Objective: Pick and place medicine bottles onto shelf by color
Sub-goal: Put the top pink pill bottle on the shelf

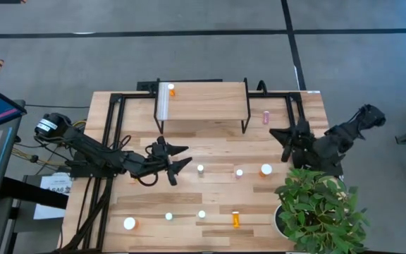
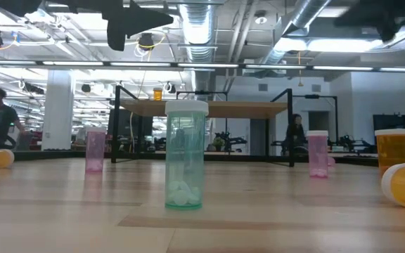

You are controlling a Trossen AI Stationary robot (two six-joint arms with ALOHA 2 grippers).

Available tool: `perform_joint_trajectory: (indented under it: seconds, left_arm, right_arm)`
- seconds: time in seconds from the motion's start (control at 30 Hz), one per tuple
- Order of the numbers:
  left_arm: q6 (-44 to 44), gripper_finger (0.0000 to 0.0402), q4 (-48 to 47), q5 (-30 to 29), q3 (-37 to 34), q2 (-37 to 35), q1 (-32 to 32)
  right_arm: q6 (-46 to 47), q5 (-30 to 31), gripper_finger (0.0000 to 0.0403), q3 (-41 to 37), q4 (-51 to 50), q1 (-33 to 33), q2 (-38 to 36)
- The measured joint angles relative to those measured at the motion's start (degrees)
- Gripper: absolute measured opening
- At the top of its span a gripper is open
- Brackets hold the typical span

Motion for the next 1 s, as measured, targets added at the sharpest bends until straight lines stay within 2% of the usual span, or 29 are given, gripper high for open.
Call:
perform_joint_trajectory:
  seconds: [0.13,0.3,0.5,0.6,0.77,1.0]
  left_arm:
    - [0.9,0.0215,0.0,-0.3,0.0,-1.7,0.0]
    - [3.7,0.0215,0.1,-0.9,0.1,-5.6,0.3]
    - [4.7,0.0215,-0.6,0.4,1.8,-6.4,2.0]
    - [4.7,0.0215,-2.0,2.3,2.4,-6.2,3.0]
    - [4.4,0.0215,-3.6,3.5,2.4,-6.2,3.8]
    - [4.4,0.0215,-4.0,3.6,2.4,-6.1,4.3]
  right_arm:
    - [7.9,-4.1,0.0044,-0.3,-9.2,-0.2,0.2]
    - [11.9,-5.6,0.0044,-2.2,-11.5,-0.7,1.5]
    - [26.4,-5.8,0.0044,-2.2,-24.4,-8.0,1.3]
    - [29.9,-5.4,0.0044,-3.1,-30.3,-12.7,1.2]
    - [30.2,-5.7,0.0044,-7.1,-25.5,-19.5,1.2]
    - [19.9,-9.7,0.0069,-10.7,-13.8,-26.2,3.1]
